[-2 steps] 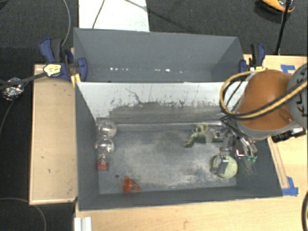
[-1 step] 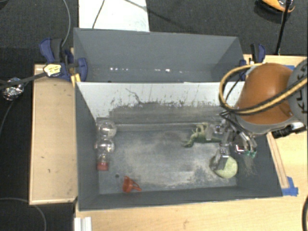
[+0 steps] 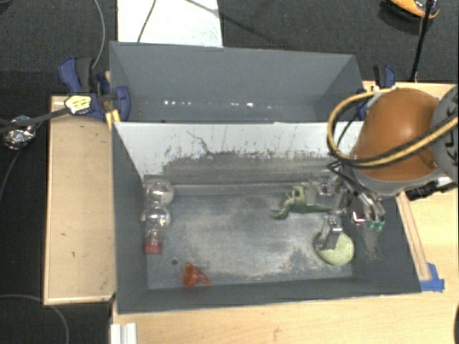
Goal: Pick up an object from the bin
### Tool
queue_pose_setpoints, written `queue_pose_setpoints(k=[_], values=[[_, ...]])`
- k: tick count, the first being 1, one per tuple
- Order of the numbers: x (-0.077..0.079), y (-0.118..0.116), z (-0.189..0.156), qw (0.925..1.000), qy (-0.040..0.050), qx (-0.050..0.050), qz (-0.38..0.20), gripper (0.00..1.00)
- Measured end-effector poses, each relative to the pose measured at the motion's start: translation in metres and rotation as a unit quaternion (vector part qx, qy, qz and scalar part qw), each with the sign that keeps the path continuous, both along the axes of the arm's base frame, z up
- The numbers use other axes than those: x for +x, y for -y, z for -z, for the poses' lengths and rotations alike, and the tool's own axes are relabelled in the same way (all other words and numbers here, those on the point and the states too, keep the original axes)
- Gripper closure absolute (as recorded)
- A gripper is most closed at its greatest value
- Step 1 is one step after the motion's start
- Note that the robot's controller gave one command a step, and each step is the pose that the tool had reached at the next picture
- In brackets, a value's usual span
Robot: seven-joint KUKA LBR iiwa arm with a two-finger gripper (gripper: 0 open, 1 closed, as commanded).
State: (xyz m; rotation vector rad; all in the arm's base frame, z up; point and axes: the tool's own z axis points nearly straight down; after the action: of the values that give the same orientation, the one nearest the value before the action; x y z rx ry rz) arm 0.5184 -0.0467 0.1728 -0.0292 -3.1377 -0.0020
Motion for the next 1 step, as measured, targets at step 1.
queue_pose_setpoints(k=[1], values=[[0.0074,0.0213,-0.0024,0.9965,0.0,-0.001,-0.083,0.0]])
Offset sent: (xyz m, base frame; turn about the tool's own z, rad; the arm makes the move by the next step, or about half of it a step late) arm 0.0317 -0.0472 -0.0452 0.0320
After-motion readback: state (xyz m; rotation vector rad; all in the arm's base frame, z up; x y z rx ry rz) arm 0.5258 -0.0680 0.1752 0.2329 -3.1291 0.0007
